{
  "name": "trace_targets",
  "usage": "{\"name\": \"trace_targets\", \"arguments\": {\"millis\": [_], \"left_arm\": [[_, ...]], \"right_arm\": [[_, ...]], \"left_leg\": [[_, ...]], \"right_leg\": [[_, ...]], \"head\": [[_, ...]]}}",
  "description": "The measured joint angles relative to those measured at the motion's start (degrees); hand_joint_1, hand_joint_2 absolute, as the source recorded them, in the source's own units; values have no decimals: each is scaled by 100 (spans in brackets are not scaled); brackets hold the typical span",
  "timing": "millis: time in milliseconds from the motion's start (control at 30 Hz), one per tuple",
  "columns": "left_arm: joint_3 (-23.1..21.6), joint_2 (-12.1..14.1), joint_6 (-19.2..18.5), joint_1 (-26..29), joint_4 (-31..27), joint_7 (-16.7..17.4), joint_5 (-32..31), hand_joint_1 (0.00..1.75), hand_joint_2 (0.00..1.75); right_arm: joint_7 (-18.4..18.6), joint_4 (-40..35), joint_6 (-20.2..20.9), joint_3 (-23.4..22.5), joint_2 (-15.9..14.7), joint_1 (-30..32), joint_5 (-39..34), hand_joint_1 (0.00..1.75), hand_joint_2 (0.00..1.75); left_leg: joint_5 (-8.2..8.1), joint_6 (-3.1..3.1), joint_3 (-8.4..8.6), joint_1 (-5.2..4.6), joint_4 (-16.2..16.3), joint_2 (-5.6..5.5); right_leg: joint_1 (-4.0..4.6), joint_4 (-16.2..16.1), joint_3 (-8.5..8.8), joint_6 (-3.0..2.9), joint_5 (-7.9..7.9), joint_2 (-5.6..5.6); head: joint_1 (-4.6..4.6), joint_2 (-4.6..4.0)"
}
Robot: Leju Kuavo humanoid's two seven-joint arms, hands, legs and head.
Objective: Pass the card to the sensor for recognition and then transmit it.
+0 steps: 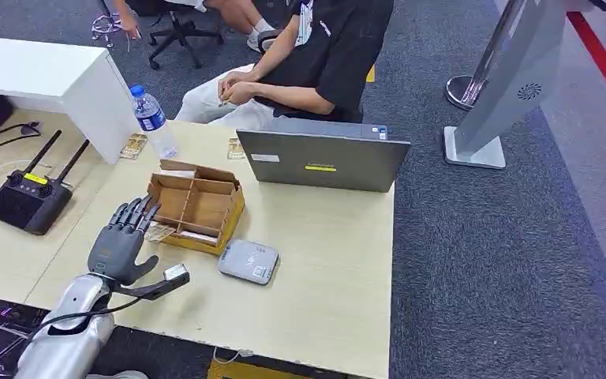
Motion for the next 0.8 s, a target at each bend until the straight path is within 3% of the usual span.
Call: {"name": "trace_targets", "arguments": {"millis": [33,67,233,567,800], "left_arm": [[4,0,0,0,0,0,-2,131,175],[7,0,-2,0,0,2,-7,159,175],[42,-2,-7,-2,0,39,-44,175,175],[81,-39,19,-86,0,44,-89,175,175],[81,-234,496,-93,-431,-127,-44,175,175]], "right_arm": [[0,0,0,0,0,0,0,0,175],[0,0,0,2,0,0,-2,0,175],[-2,0,0,9,-13,1,-7,0,175],[0,0,0,57,-17,4,-9,0,175],[11,4,0,98,-17,2,-37,0,175]], "left_leg": [[0,0,0,0,0,0],[0,0,0,0,0,0],[0,0,0,0,0,0],[0,0,0,0,0,0],[0,0,-2,-1,2,-5]], "right_leg": [[0,0,0,0,0,0],[0,0,0,0,0,0],[0,0,0,0,0,0],[0,0,0,0,0,0],[0,0,0,0,0,-5]], "head": [[0,0],[0,0],[0,0],[0,0],[2,0]]}}
